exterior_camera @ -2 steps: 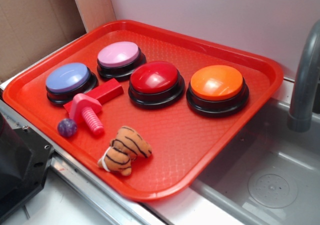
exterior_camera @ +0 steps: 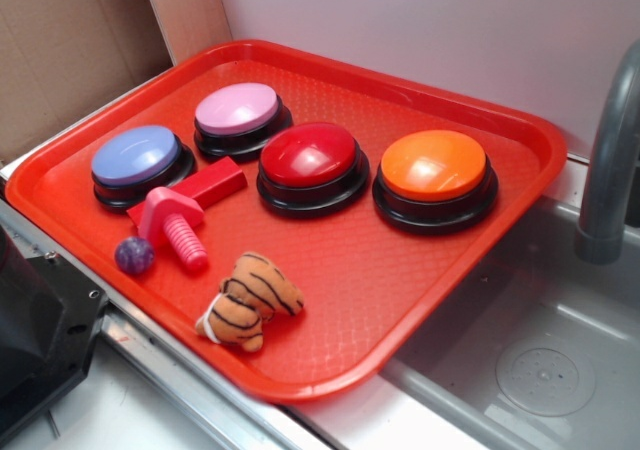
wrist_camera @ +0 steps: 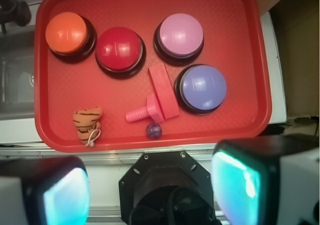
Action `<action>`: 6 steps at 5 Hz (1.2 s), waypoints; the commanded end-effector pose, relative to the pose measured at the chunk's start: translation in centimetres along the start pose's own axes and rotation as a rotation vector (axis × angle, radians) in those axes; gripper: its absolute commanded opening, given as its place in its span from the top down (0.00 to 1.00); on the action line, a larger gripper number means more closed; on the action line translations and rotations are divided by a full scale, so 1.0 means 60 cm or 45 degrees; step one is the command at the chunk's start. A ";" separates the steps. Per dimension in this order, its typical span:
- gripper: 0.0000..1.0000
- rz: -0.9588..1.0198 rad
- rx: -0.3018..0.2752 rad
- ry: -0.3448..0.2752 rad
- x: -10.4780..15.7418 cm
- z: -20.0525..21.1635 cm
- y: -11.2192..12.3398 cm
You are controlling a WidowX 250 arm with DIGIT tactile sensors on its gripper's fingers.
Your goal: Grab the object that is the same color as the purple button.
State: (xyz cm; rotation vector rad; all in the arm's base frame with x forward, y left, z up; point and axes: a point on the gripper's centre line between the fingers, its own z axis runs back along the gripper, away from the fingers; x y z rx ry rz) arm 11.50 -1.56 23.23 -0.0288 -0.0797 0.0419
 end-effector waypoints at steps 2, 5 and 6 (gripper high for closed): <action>0.00 0.050 -0.022 0.048 -0.008 -0.098 0.041; 0.00 0.040 0.021 0.135 -0.009 -0.214 0.042; 0.00 0.016 -0.014 0.131 -0.008 -0.255 0.043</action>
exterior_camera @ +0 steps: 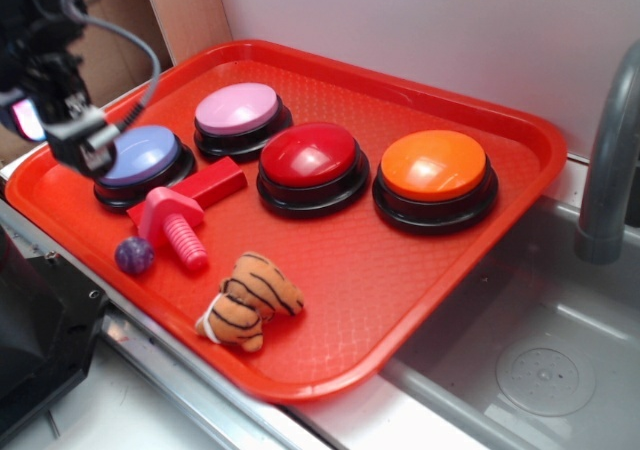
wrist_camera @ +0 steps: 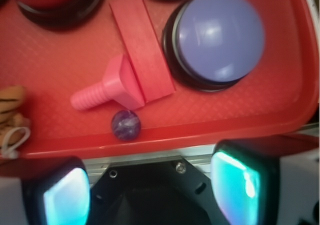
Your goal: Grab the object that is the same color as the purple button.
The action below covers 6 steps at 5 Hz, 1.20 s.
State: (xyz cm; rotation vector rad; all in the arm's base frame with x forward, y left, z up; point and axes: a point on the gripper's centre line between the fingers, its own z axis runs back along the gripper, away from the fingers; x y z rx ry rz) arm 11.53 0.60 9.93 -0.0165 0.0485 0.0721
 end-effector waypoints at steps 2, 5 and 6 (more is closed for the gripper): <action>0.00 -0.033 -0.048 -0.005 0.014 -0.080 0.001; 0.00 -0.061 -0.086 0.005 0.017 -0.128 0.001; 0.00 -0.072 -0.100 -0.016 0.020 -0.133 0.000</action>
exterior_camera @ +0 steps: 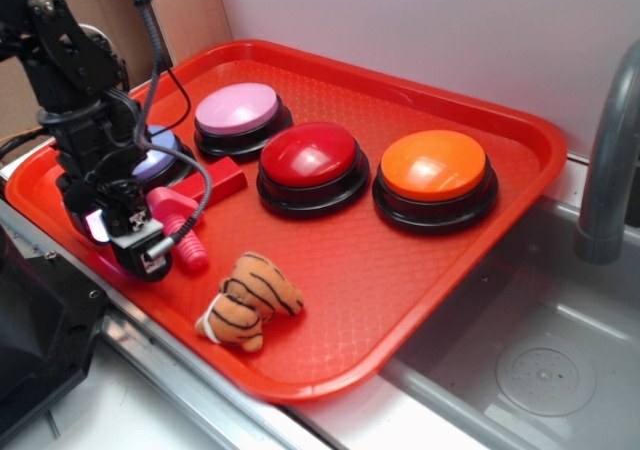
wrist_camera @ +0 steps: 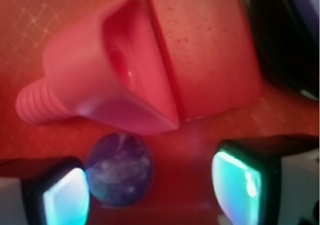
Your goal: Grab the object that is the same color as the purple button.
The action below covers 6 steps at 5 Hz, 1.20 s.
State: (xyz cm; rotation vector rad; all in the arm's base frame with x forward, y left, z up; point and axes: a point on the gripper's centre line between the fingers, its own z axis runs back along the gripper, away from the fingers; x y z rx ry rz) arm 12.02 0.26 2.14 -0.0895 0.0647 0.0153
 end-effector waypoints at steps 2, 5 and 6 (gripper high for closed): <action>1.00 0.002 0.009 -0.017 0.015 -0.015 -0.002; 1.00 0.007 0.015 -0.042 0.021 -0.005 -0.008; 1.00 0.008 -0.003 -0.078 0.028 0.024 -0.007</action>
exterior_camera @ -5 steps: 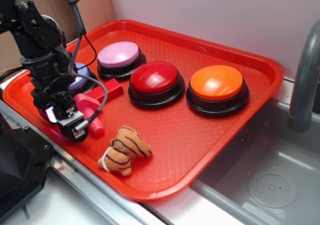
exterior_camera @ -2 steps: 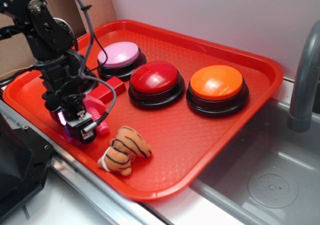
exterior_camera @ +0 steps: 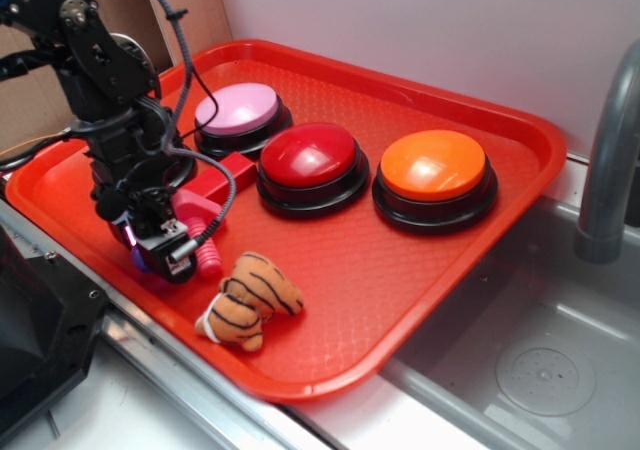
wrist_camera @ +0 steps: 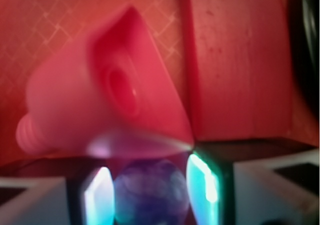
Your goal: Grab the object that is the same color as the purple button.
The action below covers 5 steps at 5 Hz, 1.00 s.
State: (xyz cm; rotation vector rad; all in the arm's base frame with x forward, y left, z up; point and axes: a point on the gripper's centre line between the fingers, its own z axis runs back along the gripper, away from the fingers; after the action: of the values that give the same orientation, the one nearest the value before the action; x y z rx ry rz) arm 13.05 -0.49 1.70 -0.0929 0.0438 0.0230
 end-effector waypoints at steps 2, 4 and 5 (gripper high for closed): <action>1.00 0.045 0.017 -0.098 0.039 0.137 0.013; 1.00 -0.055 0.005 -0.184 0.089 0.239 -0.015; 1.00 -0.126 0.074 -0.204 0.103 0.265 -0.036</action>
State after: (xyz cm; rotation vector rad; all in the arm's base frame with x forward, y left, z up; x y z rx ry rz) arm 19.55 -0.65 16.21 -0.0438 -0.0754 -0.0617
